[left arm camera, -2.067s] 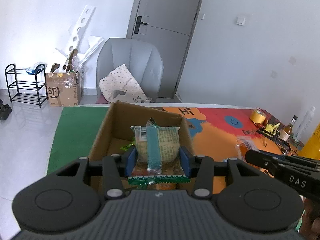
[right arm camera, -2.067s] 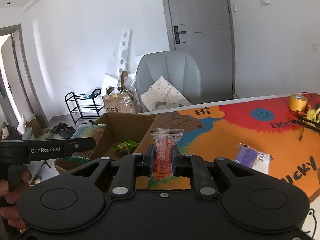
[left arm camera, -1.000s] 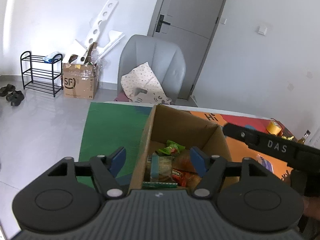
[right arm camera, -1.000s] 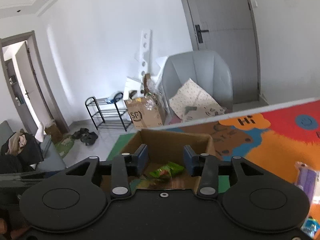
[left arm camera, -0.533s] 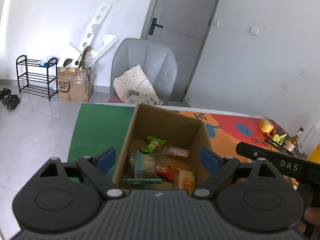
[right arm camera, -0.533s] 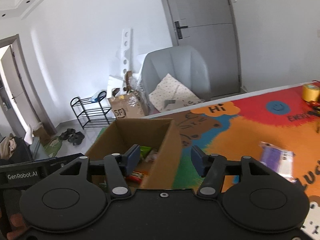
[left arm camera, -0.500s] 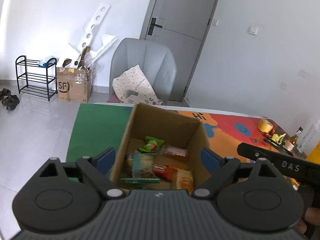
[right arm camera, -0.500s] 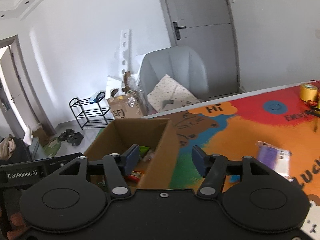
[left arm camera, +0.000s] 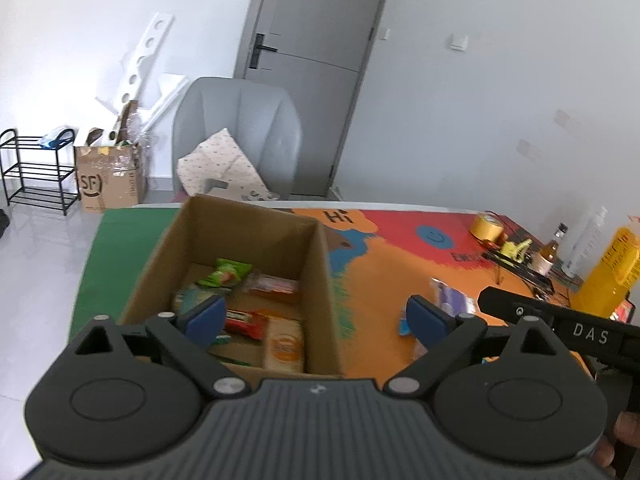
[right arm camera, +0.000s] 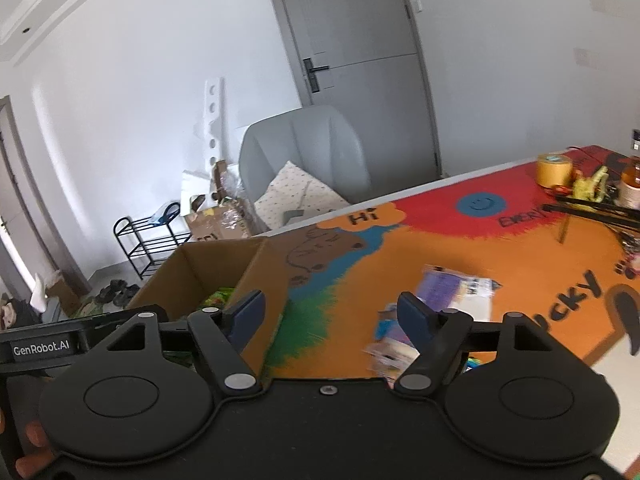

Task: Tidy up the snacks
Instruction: 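Move both open tools back over the snack pile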

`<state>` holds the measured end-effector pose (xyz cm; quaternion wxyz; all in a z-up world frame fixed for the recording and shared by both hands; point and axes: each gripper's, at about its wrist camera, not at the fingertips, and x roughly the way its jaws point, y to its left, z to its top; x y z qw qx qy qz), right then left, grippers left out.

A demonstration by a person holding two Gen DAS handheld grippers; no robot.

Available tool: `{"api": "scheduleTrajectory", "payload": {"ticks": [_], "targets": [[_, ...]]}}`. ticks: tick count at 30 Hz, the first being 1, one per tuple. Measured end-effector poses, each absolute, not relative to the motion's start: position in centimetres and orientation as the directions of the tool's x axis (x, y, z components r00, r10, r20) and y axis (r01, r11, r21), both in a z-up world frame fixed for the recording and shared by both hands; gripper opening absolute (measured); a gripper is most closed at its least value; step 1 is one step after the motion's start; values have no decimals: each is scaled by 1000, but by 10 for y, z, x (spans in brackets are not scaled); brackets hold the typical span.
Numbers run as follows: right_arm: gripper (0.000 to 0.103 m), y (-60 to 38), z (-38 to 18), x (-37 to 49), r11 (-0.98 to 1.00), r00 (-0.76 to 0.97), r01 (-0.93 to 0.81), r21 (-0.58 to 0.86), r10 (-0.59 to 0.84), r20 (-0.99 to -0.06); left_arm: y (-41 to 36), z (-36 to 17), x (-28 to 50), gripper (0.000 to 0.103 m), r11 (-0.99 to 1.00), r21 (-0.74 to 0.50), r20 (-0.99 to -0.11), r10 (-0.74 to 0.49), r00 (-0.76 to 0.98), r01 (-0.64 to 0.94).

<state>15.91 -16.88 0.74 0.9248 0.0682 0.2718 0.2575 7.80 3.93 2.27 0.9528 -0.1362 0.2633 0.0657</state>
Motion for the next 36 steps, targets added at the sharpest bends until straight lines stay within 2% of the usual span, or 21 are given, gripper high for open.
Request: {"api": "scheduleTrajectory", "payload": {"ticks": [25,31,36], "targets": [[74,-253,-31,162,908,749,-302,291,414,-518,-48,-2,110,95,982,-178,-549,-49,835,-60],[67,-260,-45,170,911,728,-286,298,409,-551,-62,-16,123,90,985,-169,-570,-73,818,-30],[64,-260,-59,177,913,707,-278,300,406,-579,-68,-29,136,80,984,-174,-594,-86,800,-23]]}}
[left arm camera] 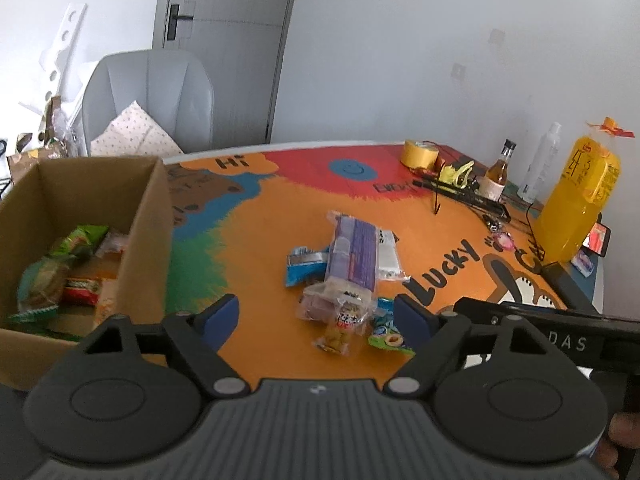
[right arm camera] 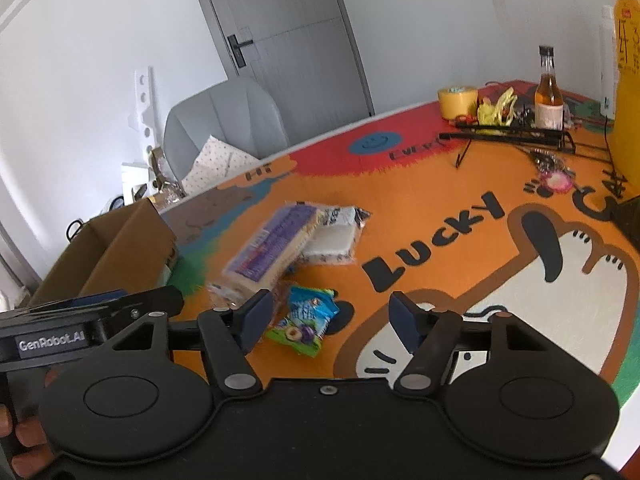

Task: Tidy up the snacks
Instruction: 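Move both open tools back over the snack pile, then grasp the clear snack bag with the left gripper while the right grasps the blue plum candy pack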

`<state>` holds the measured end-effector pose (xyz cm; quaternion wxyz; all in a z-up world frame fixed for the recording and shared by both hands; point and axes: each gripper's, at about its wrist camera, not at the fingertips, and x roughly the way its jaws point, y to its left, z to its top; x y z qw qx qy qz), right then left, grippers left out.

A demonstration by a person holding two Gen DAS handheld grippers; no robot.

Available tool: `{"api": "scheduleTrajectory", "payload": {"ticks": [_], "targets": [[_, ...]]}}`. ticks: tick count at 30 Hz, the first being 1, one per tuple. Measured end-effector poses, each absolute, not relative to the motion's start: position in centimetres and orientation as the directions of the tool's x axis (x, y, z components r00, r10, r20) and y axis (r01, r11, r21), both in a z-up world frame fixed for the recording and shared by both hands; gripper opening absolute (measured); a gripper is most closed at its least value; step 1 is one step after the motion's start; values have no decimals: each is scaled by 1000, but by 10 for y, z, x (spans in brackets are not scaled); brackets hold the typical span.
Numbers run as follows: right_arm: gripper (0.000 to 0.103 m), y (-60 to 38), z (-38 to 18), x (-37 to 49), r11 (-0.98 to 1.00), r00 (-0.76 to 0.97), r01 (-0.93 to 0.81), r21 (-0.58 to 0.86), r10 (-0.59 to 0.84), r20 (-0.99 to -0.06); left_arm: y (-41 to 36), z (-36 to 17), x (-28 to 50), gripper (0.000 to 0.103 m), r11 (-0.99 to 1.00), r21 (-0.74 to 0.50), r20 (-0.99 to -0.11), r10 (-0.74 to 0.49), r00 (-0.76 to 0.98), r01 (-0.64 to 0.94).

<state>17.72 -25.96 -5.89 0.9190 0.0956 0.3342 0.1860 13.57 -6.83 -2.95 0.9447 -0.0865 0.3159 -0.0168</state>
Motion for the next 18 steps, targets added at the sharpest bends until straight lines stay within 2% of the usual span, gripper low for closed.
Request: {"api": "scheduleTrajectory", "payload": {"ticks": [3,10,18], "targets": [[61,-258,-67,183,912,694,-277,301,407,-594,-70,-39,145,73,983,-183,-613,-90,785,-30],[61,-256,-84,196,913,666,-261,314,405,-627,-76,-57,163,62,982,-189,-648,-115,753,-12],[57,-256,-94,210,909,643,-248,336,414,-645,-78,-76,183,45,980,-201,-681,-137,719,-3]]}}
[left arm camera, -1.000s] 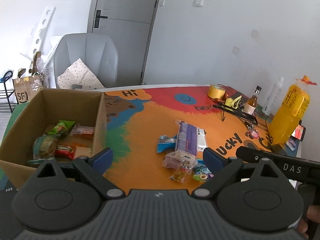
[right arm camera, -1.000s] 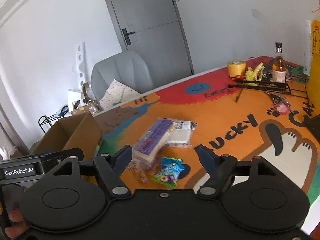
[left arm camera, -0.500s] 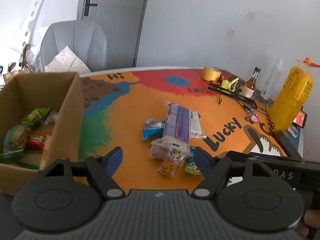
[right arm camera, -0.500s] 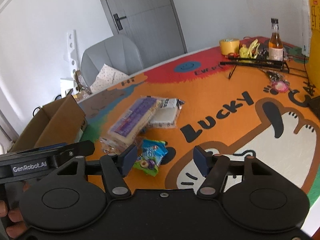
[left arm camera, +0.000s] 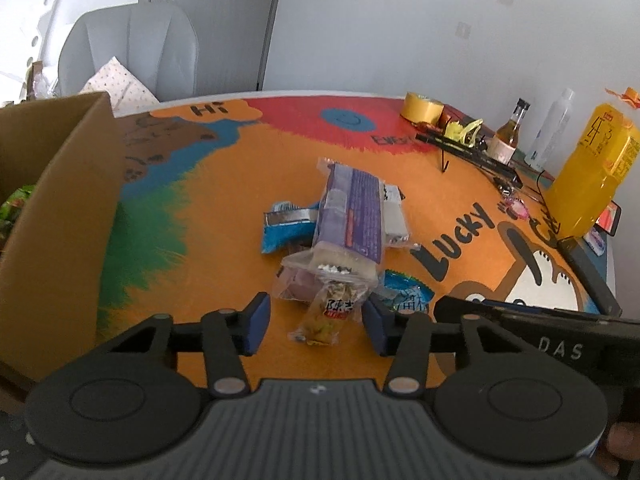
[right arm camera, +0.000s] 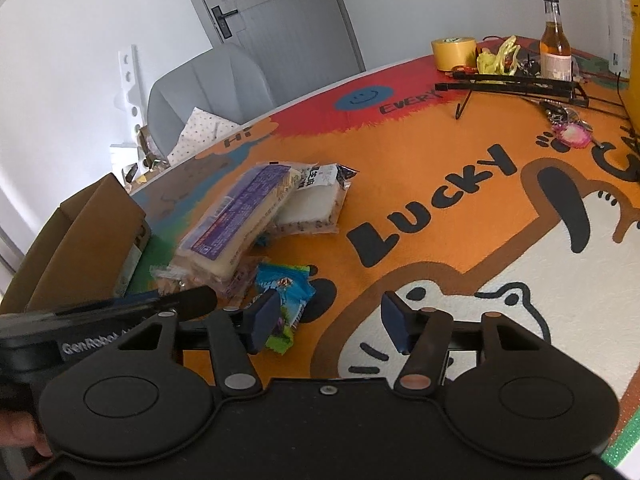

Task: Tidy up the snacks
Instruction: 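Grasp the clear snack bag with the left gripper while the right grasps the blue plum candy pack, then carry both packs over the box and open both grippers to drop them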

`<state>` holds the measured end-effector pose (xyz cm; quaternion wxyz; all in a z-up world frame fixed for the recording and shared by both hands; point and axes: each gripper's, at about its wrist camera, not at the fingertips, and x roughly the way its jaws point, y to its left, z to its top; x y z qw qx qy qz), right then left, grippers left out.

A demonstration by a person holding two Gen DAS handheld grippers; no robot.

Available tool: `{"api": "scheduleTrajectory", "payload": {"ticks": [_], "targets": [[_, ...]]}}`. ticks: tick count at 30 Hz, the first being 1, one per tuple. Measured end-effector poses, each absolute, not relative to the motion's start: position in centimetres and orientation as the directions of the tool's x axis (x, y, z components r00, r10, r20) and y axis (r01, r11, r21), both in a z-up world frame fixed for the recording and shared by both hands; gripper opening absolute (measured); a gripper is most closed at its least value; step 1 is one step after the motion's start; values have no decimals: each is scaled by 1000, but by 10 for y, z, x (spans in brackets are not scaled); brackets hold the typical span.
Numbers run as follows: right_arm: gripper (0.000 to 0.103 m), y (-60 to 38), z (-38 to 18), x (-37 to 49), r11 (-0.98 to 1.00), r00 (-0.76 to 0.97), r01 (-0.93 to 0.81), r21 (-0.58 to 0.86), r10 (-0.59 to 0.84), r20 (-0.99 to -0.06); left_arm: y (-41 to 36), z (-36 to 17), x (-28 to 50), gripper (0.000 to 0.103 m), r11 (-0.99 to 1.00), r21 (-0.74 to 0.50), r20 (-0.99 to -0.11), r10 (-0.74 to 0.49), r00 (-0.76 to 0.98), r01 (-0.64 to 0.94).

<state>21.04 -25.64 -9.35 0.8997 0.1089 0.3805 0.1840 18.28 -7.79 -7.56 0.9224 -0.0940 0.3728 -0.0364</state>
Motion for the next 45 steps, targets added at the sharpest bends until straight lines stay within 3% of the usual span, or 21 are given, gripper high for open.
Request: {"api": "scheduleTrajectory", "payload": {"ticks": [1,3,5,17,21,23,24,29,45], "targets": [[57,-256,-94,212,907,640,-248,341,418,-645,-78,-78,185,42,979,-202,-685,-141,715,0],[57,-253,-93,214,903,636,-251,348,425,-645,-77,-82,188,21,978,-209,-701,-152,696,4],[57,-249,-93,217,900,631,-258,351,432,-644,-75,-83,189,19,977,-213,-706,-151,692,-4],[60,-219,-95,224,896,625,-284,342,443,-642,-52,-67,176,18,980,-194,-688,-100,719,-49],[59,-205,-99,225,915,624,-303,268,403,-670,-43,-62,171,18,979,-192,-680,-81,729,-70],[51,-200,-99,222,921,630,-315,229,384,-676,-40,-61,169,18,979,-191,-677,-75,732,-77],[41,-199,-99,221,918,625,-325,227,388,-678,-39,-61,168,18,978,-191,-678,-72,732,-81],[34,-205,-96,212,913,624,-340,224,397,-673,-38,-55,163,18,978,-193,-667,-74,741,-76],[31,-209,-56,186,892,692,-380,245,450,-565,-24,-23,133,18,977,-196,-602,-49,797,-88]]}}
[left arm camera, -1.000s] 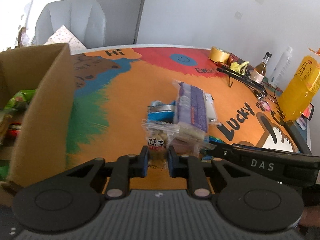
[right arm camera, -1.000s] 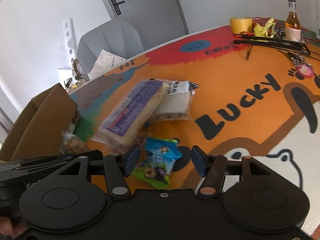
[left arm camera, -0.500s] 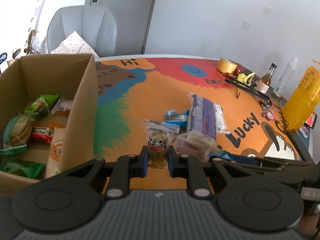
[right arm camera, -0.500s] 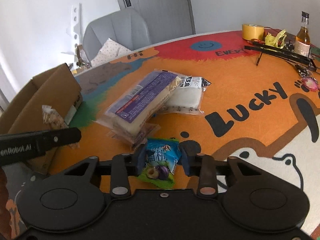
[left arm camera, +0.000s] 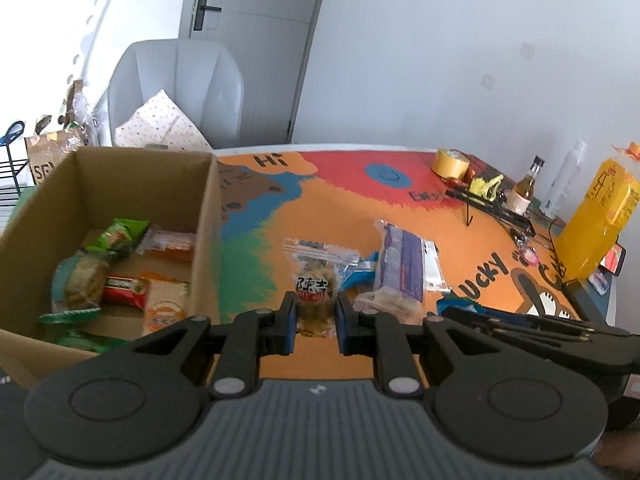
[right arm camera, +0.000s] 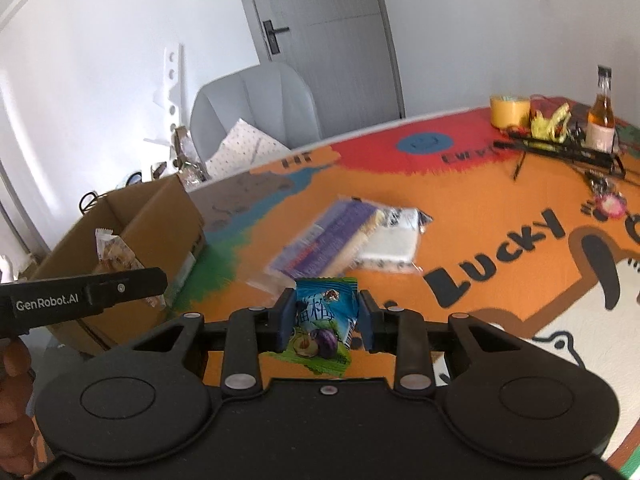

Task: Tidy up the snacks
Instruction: 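Carry both packs over the box and open both grippers to drop them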

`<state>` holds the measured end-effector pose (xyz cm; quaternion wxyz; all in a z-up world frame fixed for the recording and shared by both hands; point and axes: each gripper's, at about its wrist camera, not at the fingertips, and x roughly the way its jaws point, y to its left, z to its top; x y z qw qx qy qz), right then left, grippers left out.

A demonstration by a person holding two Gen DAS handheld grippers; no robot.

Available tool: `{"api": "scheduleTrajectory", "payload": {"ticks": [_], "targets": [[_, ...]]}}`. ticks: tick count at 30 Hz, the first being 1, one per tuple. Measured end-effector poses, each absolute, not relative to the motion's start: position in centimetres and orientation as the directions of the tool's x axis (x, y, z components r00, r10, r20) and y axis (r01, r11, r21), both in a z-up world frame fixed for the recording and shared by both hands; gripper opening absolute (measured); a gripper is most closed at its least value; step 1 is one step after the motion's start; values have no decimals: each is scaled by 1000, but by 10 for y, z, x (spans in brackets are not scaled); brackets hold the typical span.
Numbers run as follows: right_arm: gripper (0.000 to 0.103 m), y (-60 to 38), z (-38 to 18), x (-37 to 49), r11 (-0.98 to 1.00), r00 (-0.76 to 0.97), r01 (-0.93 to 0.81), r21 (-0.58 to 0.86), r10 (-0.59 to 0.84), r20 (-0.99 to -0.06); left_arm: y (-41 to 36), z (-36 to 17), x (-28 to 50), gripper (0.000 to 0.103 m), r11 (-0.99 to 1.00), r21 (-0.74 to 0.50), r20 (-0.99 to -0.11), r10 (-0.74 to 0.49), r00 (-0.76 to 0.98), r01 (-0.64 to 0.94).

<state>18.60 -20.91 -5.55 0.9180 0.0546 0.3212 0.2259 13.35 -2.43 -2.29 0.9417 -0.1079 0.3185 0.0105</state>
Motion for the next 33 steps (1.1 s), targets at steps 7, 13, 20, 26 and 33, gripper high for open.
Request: {"api": "scheduleTrajectory", "payload": {"ticks": [7,13,20,26,33], "targets": [[31,-196,-35,179,882,711,-409,236,470,-523,-4,-6,117,18,971,-207,-568,-22,823,-117],[31,-174,-21,174,859,704,-459,226,507,-497,21,1,106,18,962,-220,-552,14,834,-162],[31,-146,-11,175,835,687,-503,222,543,-483,51,2,95,18,946,-236,-548,58,834,-221],[31,-127,-6,175,817,673,-532,225,569,-473,73,7,92,18,935,-238,-544,95,834,-261],[31,-105,-1,172,798,659,-562,217,591,-465,90,10,98,19,928,-239,-550,113,827,-286]]}}
